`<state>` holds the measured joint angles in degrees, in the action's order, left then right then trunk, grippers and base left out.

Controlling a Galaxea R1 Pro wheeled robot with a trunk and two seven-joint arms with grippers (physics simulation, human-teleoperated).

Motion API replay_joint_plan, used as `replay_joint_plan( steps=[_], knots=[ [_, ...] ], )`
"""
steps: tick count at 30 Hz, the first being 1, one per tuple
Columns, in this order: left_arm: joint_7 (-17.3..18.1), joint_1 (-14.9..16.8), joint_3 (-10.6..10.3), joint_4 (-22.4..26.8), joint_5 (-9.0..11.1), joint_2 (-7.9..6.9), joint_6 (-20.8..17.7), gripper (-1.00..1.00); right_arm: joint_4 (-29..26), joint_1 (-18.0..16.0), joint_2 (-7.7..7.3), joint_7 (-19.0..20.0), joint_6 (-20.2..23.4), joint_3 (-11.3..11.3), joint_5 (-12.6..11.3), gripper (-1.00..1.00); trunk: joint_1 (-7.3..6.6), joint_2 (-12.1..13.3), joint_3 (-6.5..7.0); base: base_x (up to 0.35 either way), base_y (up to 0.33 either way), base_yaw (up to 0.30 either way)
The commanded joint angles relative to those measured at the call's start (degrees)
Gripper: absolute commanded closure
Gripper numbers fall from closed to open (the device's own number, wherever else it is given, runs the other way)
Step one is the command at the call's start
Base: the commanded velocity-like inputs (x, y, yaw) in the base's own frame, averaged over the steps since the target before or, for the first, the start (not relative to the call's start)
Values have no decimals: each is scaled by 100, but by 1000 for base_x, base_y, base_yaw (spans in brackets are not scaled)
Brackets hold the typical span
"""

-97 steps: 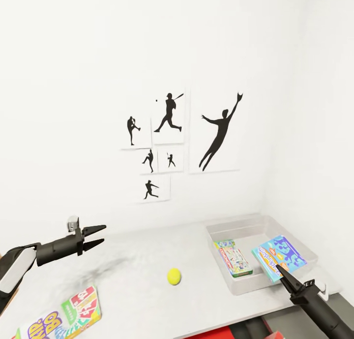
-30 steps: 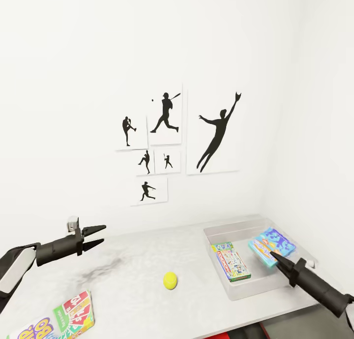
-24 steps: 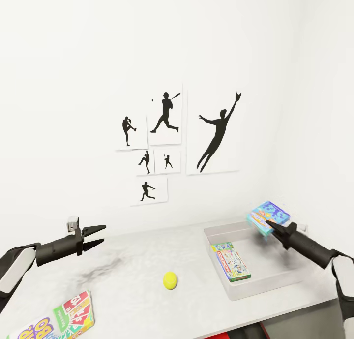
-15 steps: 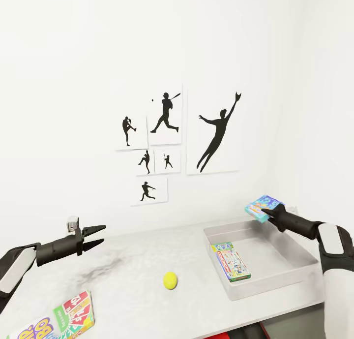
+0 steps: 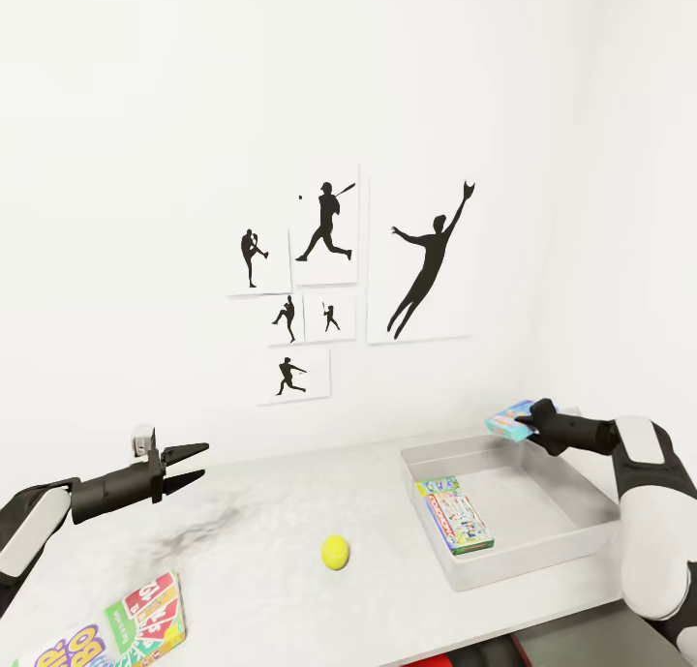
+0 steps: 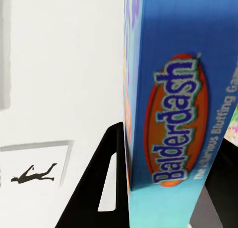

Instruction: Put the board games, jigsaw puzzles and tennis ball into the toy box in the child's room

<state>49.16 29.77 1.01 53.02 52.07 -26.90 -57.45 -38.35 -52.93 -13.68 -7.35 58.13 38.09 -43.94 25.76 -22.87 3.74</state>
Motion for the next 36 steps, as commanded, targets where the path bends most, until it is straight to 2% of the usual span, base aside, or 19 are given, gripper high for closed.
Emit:
replay_joint_plan(
  steps=[1, 13, 21, 28, 36],
  knots=[
    [23, 2, 4, -2, -13, -1, -20, -100, 7, -5, 0, -69, 16, 28, -73, 100, 2, -5, -3, 0, 0, 0],
    [32, 2, 4, -2, -13, -8, -29, -100, 20, 5, -39, -125, 77, 32, -79, 100, 2, -5, -7, 0, 0, 0],
    [32, 2, 4, -2, -13, -7, -29, -100, 36, 10, -32, -164, 92, 27, -88, 100, 2, -5, -67, 0, 0, 0],
    [35, 2, 4, -2, -13, -8, -29, -100, 380, 1, -24, -476, 80, 48, -91, 100, 2, -5, -132, 0, 0, 0],
    [40, 2, 4, -2, -13, -8, -29, -100, 480, -50, -19, -666, 30, 50, -89, 100, 2, -5, -206, 0, 0, 0]
  ],
)
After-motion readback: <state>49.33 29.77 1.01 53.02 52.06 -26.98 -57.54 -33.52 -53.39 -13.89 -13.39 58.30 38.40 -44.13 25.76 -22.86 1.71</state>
